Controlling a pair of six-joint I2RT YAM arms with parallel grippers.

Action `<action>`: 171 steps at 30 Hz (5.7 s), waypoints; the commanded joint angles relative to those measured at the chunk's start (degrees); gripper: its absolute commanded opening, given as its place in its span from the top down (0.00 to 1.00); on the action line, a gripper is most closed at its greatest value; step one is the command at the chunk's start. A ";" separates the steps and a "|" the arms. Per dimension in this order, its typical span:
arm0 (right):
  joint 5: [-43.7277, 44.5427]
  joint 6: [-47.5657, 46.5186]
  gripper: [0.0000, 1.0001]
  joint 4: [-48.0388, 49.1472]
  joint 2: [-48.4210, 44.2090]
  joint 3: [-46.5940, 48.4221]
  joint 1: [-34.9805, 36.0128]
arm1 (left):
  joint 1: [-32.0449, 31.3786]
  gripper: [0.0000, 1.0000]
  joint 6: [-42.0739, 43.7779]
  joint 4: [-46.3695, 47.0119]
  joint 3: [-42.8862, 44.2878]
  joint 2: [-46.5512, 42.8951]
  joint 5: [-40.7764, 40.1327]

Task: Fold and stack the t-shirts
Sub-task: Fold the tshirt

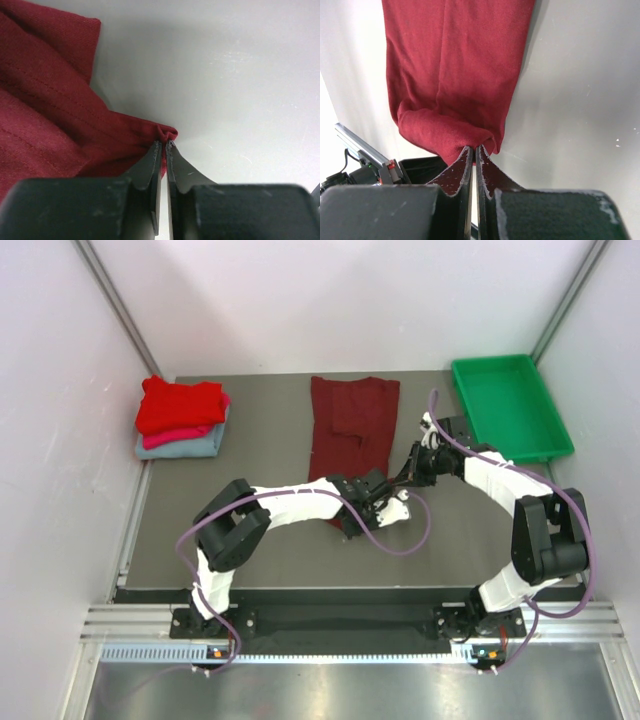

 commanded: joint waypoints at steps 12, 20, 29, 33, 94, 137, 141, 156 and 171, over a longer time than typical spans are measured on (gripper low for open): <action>-0.69 -1.45 1.00 2.00 -3.66 1.30 -1.71 | 0.59 1.00 -0.71 -9.85 1.30 -18.19 -0.18; -1.22 -2.07 1.00 2.44 -6.21 2.44 -1.70 | 1.46 1.00 -0.71 -11.62 2.01 -26.38 -5.97; -2.09 -1.02 1.00 2.09 -6.31 5.43 -1.70 | 10.95 1.00 0.26 -7.05 -0.28 -26.11 -6.34; -3.06 0.30 1.00 2.18 -5.87 7.97 -1.62 | 16.13 1.00 0.87 -4.24 -0.72 -24.54 -5.46; 0.80 -3.99 0.76 4.91 31.93 42.16 -1.35 | 32.84 0.78 1.77 10.79 48.94 25.31 -9.14; -7.63 -2.95 0.37 4.20 21.73 13.43 -1.44 | 42.86 0.36 -36.83 -5.82 18.62 13.88 23.54; -7.81 -3.03 0.38 3.33 24.36 15.10 -1.44 | 42.86 0.35 -37.44 -5.64 18.35 15.63 24.60; -7.98 -1.72 0.45 4.73 22.70 11.06 -1.18 | 42.42 0.42 -37.71 -5.03 15.02 14.67 28.91; -8.07 -3.12 1.00 4.47 20.24 9.21 -1.09 | 40.58 1.00 -39.03 -3.01 12.47 14.68 33.99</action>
